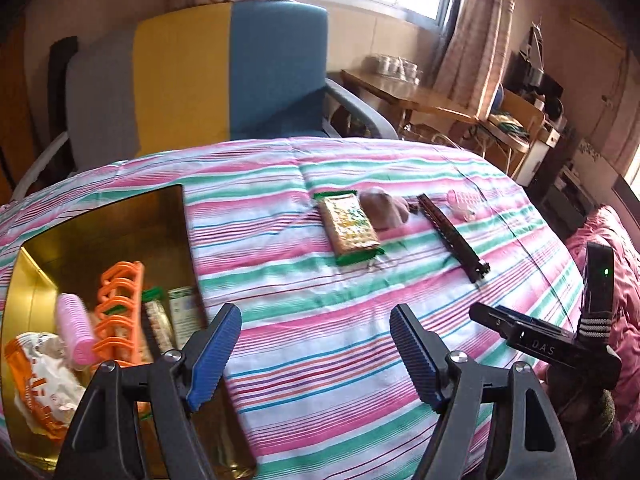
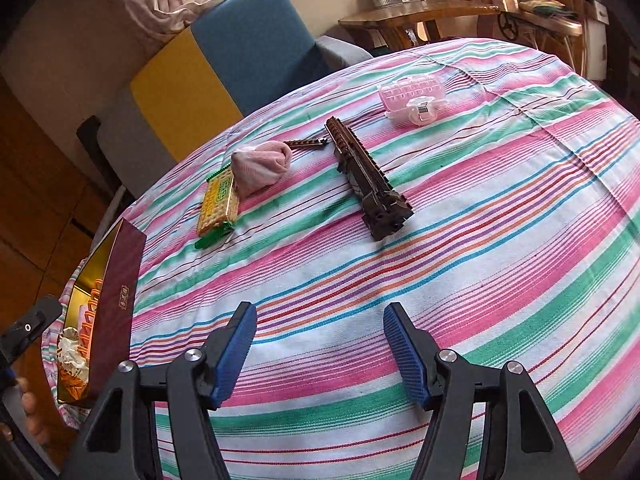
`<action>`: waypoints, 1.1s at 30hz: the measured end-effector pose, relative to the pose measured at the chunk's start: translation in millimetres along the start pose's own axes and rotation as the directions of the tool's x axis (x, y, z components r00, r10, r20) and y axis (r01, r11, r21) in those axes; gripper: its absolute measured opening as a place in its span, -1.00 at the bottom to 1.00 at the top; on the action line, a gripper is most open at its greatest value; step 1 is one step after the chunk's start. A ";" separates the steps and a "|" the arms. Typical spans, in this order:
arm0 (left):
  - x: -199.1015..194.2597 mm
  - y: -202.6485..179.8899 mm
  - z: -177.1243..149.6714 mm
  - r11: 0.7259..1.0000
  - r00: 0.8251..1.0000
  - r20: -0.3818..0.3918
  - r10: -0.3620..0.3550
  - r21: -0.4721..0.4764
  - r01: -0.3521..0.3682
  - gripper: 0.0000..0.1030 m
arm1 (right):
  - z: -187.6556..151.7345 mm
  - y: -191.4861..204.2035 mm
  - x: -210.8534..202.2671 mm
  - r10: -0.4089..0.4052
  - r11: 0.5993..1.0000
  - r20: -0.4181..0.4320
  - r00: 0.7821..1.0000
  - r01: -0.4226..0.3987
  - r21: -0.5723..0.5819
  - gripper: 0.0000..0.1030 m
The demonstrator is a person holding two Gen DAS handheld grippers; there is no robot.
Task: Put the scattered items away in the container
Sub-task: 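Grasp the brown brick bar with the right gripper, then grasp the pink knitted sock with the left gripper while the right gripper holds the brick bar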
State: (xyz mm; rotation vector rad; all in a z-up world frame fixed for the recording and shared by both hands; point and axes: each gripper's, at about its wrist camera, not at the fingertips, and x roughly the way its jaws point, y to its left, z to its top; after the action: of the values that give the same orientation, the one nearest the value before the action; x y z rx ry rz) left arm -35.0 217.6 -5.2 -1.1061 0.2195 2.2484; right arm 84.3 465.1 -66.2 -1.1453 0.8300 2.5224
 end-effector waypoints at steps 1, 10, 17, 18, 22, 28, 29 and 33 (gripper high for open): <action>6.7 -7.2 -0.6 1.000 1.000 -0.017 -0.010 0.012 0.011 0.53 | 2.1 0.0 0.3 -0.009 1.000 0.003 1.000 0.009 -0.011 0.34; 51.0 -27.7 -19.1 0.998 0.989 -0.142 -0.028 0.043 0.034 0.53 | 52.0 -3.8 22.4 -0.107 0.987 0.063 0.992 0.114 -0.113 0.35; 67.3 -24.1 -25.7 0.999 0.982 -0.188 -0.025 0.019 0.029 0.53 | 77.3 -0.6 58.8 -0.144 0.973 0.024 0.989 0.146 -0.181 0.31; 68.1 -24.4 -25.2 0.999 0.982 -0.189 -0.026 0.018 0.030 0.53 | 78.1 0.8 61.9 -0.153 0.969 0.021 0.988 0.154 -0.195 0.25; 71.1 -28.1 -10.9 0.999 0.985 -0.172 -0.025 0.025 0.030 0.53 | 74.9 2.2 63.5 -0.221 0.943 0.040 0.974 0.224 -0.244 -0.29; 74.4 -36.3 24.4 0.998 0.993 -0.118 -0.018 0.057 0.025 0.53 | 59.4 -11.9 45.9 -0.248 0.937 0.061 0.967 0.256 -0.238 -0.50; 75.4 -37.3 30.4 0.998 0.994 -0.113 -0.013 0.063 0.020 0.53 | 56.5 -15.2 42.1 -0.250 0.938 0.064 0.966 0.259 -0.230 -0.50; 83.9 -49.7 57.8 0.995 0.997 -0.082 -0.005 0.099 0.013 0.53 | 46.3 -28.4 29.7 -0.244 0.948 0.076 0.967 0.254 -0.191 -0.50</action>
State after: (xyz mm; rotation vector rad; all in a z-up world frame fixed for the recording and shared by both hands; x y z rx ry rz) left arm -82.3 318.4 -26.6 -1.1443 0.3548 2.1618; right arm 48.9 515.2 -75.2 -1.1565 0.3955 2.4505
